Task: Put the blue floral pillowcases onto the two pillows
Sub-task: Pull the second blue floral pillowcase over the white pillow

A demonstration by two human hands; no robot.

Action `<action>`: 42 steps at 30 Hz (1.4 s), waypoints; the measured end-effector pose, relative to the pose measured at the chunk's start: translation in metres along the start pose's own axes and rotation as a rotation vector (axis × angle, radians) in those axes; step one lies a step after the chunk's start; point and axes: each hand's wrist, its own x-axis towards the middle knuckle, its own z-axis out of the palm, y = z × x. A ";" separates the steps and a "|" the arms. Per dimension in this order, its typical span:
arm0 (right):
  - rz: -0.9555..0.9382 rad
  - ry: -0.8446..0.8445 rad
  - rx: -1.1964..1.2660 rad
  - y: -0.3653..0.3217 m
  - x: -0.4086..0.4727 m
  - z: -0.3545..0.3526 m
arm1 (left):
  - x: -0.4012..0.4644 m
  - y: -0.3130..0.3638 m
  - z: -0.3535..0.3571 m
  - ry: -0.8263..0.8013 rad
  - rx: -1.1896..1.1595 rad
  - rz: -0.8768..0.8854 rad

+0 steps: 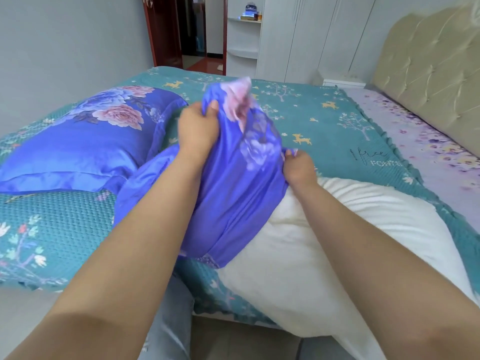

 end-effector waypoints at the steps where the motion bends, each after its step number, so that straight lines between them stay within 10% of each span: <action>1: -0.060 0.030 -0.125 -0.007 0.002 -0.012 | 0.011 0.005 -0.008 0.068 -0.063 -0.025; 9: -0.044 0.079 -0.625 0.013 0.037 -0.094 | 0.022 -0.055 -0.013 0.171 -0.200 -0.311; 20: 0.083 0.017 -0.121 0.051 0.009 -0.055 | -0.031 -0.128 0.002 -0.382 -0.002 -0.398; 28: -0.148 -0.478 -1.014 0.059 -0.041 -0.051 | -0.053 -0.164 -0.020 -0.590 0.217 -0.560; 32: -0.276 -0.296 -1.106 0.064 -0.052 -0.039 | -0.055 -0.170 -0.026 -0.644 0.242 -0.425; 39: -0.944 0.391 -0.864 0.018 -0.011 -0.038 | -0.069 -0.154 -0.014 -0.244 0.235 -0.387; 42: -0.903 0.421 -0.990 0.005 0.009 -0.033 | -0.063 -0.156 -0.017 -0.176 0.176 -0.447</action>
